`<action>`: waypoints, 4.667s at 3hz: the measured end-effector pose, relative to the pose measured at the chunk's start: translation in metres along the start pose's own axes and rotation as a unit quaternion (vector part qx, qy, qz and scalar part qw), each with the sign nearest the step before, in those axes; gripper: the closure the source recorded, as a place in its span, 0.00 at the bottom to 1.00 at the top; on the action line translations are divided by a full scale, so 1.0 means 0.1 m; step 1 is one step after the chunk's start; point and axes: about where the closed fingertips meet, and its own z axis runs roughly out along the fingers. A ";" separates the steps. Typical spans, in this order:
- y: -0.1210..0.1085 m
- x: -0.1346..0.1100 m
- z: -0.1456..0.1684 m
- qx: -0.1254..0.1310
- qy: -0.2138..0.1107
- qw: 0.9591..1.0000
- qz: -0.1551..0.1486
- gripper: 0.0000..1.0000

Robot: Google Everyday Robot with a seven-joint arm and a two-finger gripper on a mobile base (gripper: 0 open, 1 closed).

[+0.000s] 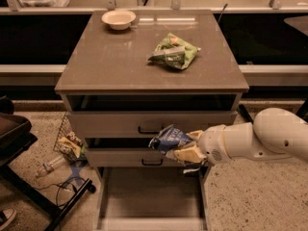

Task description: Place blue chip bag into bottom drawer

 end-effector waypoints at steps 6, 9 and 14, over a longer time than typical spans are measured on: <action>-0.54 2.66 2.00 -0.142 -0.013 0.989 0.034 1.00; -0.75 3.02 2.44 -0.087 0.025 0.994 0.068 1.00; -0.67 3.01 2.52 -0.096 0.025 0.993 0.068 0.00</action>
Offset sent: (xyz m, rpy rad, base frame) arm 0.0036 -0.0174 -0.2325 0.1705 0.1340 0.0928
